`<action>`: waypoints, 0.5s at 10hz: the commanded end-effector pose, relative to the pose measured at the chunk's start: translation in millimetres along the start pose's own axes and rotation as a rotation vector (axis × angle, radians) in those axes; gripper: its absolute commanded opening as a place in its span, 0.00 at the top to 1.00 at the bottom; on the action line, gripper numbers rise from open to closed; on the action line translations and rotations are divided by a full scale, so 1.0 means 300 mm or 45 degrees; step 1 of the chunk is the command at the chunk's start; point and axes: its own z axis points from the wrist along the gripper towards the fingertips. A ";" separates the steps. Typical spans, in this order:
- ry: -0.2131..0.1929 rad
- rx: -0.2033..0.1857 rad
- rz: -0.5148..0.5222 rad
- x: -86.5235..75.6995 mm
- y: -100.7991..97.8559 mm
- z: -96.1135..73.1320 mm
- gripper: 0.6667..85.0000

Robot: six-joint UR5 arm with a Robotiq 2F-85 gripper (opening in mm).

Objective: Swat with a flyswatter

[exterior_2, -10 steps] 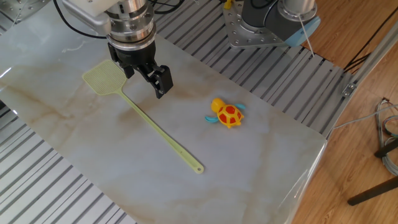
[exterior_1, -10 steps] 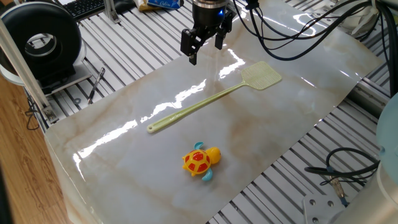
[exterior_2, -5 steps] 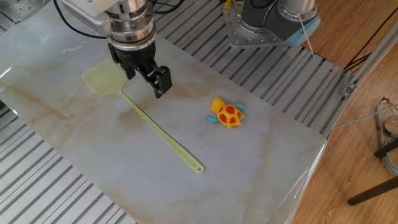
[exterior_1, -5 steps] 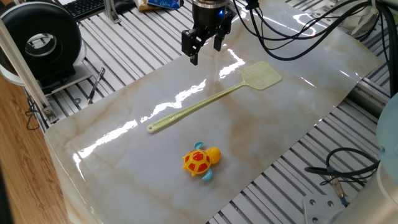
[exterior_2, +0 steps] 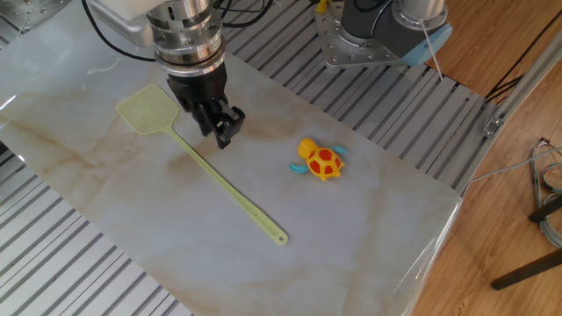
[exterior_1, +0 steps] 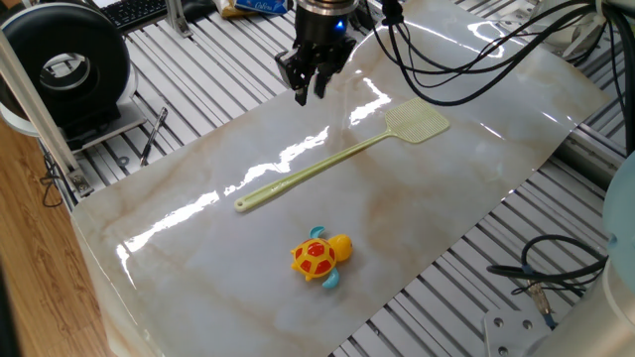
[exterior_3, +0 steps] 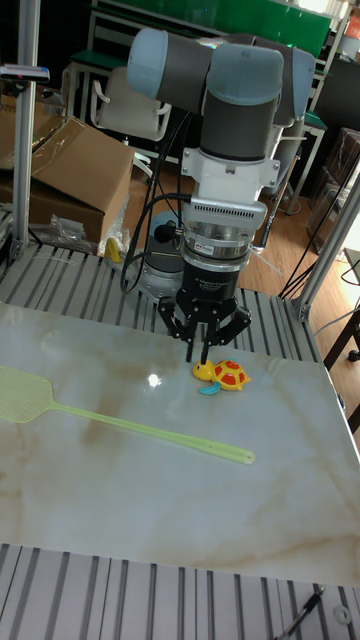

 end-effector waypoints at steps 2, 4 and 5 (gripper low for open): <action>0.002 -0.025 0.033 -0.005 0.036 -0.010 0.99; 0.006 -0.009 0.031 -0.007 0.033 -0.012 0.99; 0.009 0.001 0.030 -0.007 0.030 -0.012 0.99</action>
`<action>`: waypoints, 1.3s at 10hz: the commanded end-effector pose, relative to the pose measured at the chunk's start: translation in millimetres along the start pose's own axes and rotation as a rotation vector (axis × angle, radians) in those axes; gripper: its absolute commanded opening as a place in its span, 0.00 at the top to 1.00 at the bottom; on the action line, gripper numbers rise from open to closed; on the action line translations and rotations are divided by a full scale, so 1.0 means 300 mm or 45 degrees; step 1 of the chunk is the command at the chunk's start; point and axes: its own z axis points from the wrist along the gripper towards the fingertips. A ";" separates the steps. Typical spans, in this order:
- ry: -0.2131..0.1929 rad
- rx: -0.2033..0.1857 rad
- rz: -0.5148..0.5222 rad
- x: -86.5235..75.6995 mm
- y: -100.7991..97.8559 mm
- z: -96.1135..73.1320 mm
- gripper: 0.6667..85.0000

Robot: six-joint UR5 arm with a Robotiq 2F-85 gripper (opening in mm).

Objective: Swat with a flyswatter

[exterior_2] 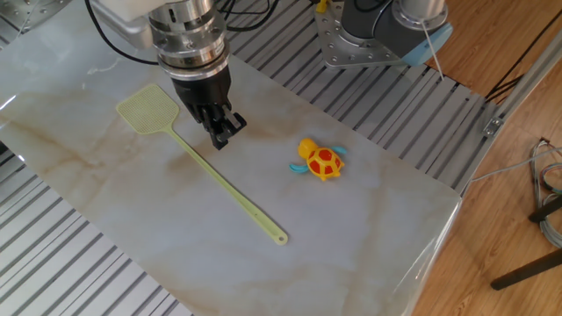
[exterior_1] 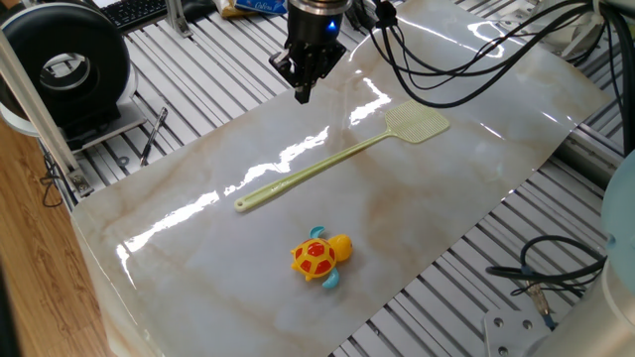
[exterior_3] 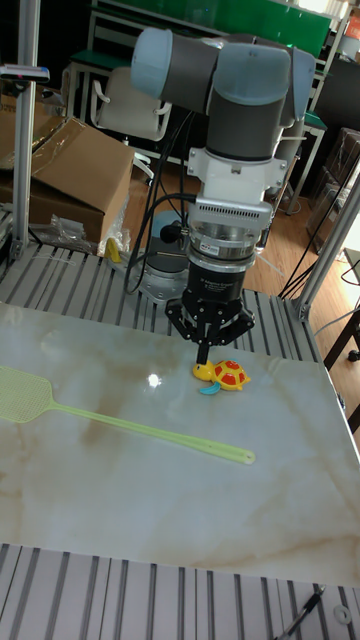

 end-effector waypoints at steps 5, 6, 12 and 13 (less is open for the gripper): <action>-0.018 0.017 -0.002 -0.019 0.004 -0.012 0.99; -0.020 0.016 -0.002 -0.020 0.003 -0.011 0.99; -0.015 0.023 -0.004 -0.018 0.002 -0.012 0.99; -0.011 0.023 -0.004 -0.016 0.002 -0.011 0.99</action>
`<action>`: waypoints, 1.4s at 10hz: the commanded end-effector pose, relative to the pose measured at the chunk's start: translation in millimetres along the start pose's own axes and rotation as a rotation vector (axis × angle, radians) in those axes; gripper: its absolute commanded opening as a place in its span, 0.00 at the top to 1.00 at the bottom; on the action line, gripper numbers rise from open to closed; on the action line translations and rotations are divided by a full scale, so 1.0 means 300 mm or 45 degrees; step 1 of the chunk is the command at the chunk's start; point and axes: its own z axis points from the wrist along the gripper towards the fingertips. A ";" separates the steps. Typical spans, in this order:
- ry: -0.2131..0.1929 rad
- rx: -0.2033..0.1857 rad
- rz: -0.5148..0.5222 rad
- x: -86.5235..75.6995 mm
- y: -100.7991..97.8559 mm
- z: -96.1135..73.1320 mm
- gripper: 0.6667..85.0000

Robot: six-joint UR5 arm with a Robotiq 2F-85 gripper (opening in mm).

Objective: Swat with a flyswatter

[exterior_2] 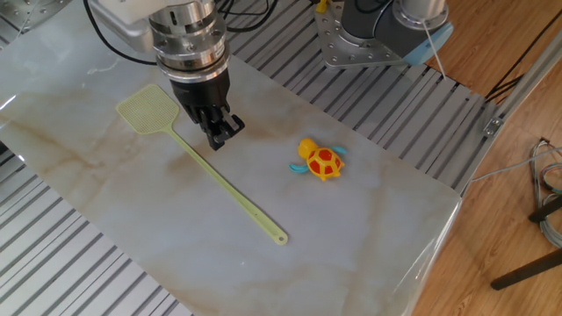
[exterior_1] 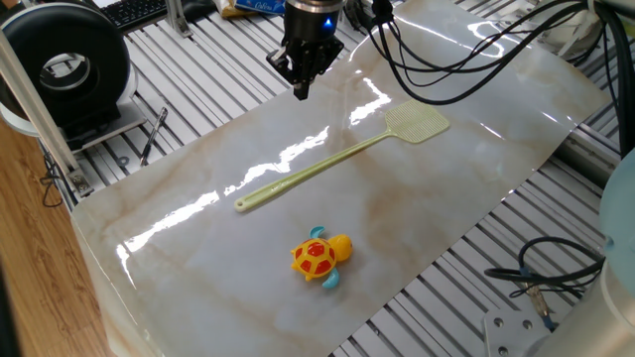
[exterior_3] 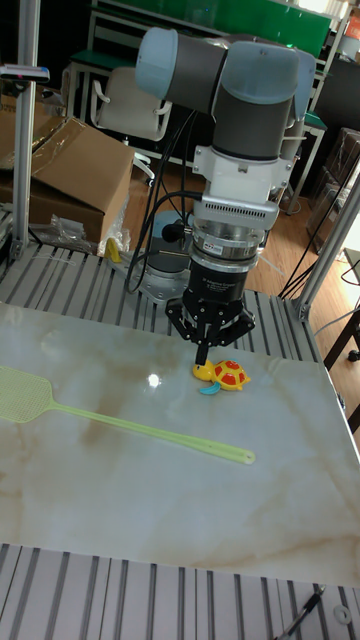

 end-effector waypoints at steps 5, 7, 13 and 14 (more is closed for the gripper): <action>-0.074 -0.021 -0.054 -0.045 0.020 -0.013 0.99; -0.106 -0.043 -0.066 -0.064 0.036 -0.017 0.99; -0.101 -0.062 -0.111 -0.063 0.061 -0.028 0.99; -0.099 0.006 -0.150 -0.074 0.030 -0.026 0.99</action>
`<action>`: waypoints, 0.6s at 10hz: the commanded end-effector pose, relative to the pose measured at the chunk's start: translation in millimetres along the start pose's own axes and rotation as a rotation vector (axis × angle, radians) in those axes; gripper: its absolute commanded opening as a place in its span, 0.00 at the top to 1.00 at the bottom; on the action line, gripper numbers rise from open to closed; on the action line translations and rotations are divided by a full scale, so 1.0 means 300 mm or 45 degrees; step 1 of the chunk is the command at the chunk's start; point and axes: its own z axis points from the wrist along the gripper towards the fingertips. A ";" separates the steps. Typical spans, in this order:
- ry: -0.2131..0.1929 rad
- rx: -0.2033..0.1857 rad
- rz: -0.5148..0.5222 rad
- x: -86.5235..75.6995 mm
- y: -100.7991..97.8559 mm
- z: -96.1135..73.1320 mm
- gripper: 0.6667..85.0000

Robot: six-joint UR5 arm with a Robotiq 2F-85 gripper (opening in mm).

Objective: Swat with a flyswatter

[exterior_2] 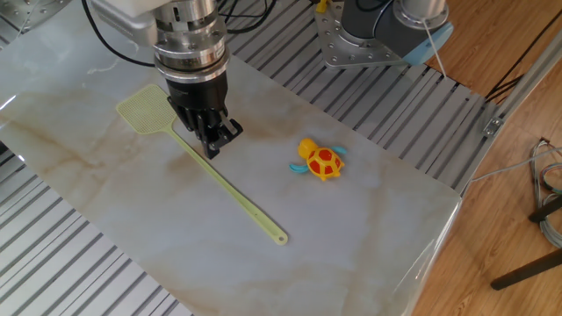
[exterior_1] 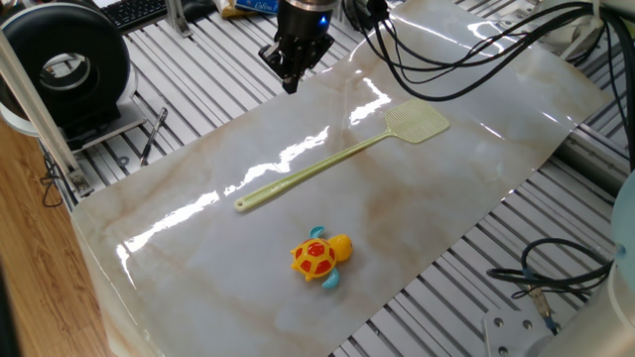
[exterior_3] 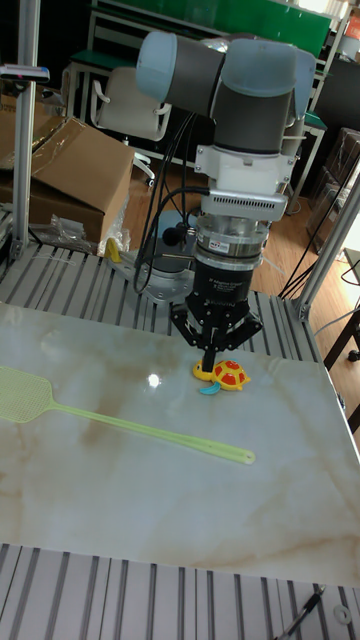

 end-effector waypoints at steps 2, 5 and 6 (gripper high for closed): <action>0.035 0.074 -0.118 0.012 -0.038 -0.006 0.99; 0.050 0.060 -0.157 0.027 -0.037 -0.003 0.99; 0.032 0.054 -0.163 0.016 -0.038 0.002 0.99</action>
